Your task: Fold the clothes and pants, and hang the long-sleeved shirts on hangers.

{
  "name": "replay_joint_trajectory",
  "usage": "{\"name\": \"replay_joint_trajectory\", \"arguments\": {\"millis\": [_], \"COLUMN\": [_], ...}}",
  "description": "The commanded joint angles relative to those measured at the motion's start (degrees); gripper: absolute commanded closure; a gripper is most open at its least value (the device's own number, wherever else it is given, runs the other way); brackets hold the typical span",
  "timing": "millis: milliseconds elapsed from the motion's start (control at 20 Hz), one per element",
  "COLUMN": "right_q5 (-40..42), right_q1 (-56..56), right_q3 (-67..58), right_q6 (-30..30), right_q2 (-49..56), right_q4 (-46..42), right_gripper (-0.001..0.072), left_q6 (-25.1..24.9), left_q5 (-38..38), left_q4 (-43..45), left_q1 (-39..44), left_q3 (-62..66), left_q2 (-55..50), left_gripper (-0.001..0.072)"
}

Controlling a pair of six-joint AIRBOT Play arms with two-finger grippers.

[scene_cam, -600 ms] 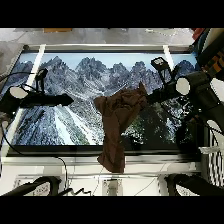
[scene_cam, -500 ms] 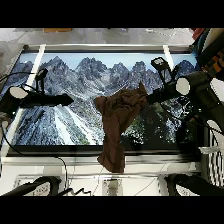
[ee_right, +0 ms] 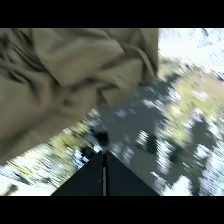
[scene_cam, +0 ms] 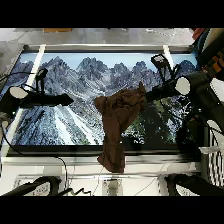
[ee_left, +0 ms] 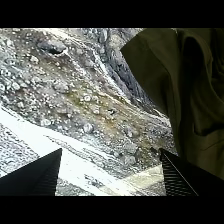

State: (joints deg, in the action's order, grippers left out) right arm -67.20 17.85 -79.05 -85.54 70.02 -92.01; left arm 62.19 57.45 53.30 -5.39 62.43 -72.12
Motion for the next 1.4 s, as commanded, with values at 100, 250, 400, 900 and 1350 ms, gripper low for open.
{"name": "replay_joint_trajectory", "arguments": {"millis": [100,250,400,900,1350], "right_q5": [2.3,-4.3,-14.1,7.6,16.2], "right_q1": [0.1,1.6,8.3,26.9,27.5], "right_q3": [0.9,4.3,11.2,18.9,17.8], "right_q6": [-2.5,2.1,4.2,-8.5,-14.6], "right_q2": [0.1,0.1,0.1,8.8,15.5], "right_q4": [20.3,22.8,22.7,22.8,16.5], "right_gripper": [0.0698,0.0697,0.0697,0.0153,0.0536], "left_q6": [0.0,0.0,0.0,0.0,0.0], "left_q5": [0.0,0.0,0.0,0.0,0.0], "left_q4": [0.0,0.0,0.0,0.0,0.0], "left_q1": [0.0,0.0,0.0,0.0,0.0], "left_q3": [0.0,0.0,0.0,0.0,0.0], "left_q2": [0.0,0.0,0.0,0.0,0.0], "left_gripper": [0.0004,0.0003,0.0003,0.0004,0.0004]}}
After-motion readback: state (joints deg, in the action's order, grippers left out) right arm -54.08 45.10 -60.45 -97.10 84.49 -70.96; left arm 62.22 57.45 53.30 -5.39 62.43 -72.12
